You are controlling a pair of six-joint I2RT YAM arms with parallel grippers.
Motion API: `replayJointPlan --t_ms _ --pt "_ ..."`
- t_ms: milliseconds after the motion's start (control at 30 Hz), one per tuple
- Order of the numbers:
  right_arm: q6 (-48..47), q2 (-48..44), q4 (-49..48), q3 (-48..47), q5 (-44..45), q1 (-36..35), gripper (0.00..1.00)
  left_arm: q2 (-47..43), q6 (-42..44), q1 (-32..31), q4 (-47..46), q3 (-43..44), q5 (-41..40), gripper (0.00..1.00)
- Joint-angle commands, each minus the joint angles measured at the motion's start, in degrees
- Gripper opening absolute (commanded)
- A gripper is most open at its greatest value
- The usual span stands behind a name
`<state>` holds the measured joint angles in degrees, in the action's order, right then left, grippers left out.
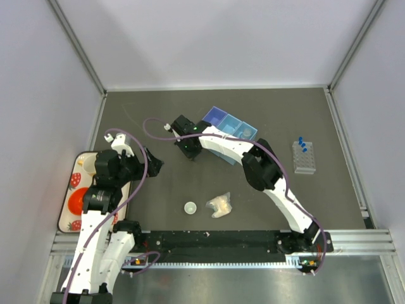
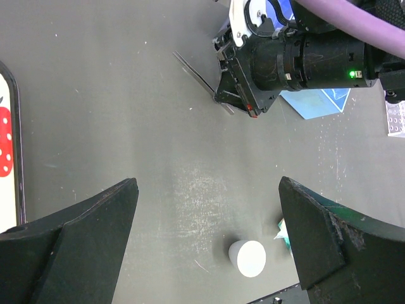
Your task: Organize the chemistry lab equipment
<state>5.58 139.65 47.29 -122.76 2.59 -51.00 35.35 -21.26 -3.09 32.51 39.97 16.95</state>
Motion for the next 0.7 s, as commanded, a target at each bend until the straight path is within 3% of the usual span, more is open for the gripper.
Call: replayJointPlan --t_ms 0,333,500,667 --pt "0.48 -5.0 -0.44 0.5 -1.7 -1.2 0.0 -0.81 0.51 0.28 -3.33 -0.33 0.28 0.98" --pt "8.11 -17.57 -1.85 2.96 -7.51 -1.12 0.0 -1.52 0.43 0.37 -3.6 -0.41 0.98 0.98" --pt "12.78 -22.05 -3.86 6.04 -2.87 0.55 0.0 -1.78 0.34 0.37 -3.68 -0.5 1.24 0.98" --pt "24.11 -26.8 -9.57 13.14 0.39 5.29 0.0 -1.87 0.25 0.37 -3.77 -0.42 1.59 0.98"
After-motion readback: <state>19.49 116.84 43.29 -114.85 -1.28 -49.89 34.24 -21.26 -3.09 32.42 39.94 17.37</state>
